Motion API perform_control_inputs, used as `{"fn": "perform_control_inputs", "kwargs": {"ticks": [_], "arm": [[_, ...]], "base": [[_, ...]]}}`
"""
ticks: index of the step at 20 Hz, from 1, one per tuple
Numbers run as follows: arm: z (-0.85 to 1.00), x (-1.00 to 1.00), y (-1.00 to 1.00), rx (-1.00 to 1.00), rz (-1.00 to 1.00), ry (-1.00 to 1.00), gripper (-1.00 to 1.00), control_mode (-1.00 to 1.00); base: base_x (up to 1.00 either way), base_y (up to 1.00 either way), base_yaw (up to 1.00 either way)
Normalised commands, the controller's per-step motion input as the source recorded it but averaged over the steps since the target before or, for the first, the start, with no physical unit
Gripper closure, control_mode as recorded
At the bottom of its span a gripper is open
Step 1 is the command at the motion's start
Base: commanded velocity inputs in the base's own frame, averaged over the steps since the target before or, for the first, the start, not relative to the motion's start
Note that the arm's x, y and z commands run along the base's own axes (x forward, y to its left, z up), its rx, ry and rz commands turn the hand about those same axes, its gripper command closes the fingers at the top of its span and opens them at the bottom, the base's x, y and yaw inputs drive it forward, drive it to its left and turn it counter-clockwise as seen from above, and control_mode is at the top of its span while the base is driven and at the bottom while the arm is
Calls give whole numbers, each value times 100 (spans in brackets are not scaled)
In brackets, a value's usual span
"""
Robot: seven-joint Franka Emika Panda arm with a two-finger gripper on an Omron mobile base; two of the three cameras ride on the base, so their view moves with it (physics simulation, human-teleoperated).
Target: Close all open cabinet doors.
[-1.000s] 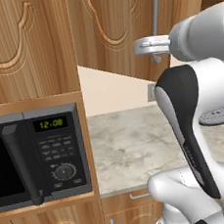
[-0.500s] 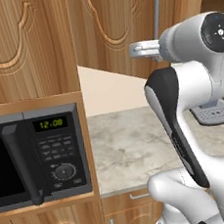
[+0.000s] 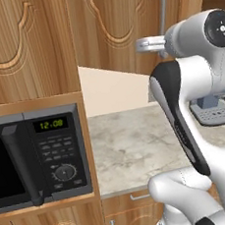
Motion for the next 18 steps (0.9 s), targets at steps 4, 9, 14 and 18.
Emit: {"fn": "perform_control_inputs", "kwargs": {"ticks": [4,9,14,18], "arm": [[-24,75,-16,-1,0,0,-100,-100],[-26,84,-19,-2,-1,0,-100,-100],[-22,85,-16,-2,-2,0,-100,-100],[-23,91,-13,-2,-2,0,-100,-100]], "base": [[0,0,0],[0,0,0],[0,0,0],[0,0,0]]}}
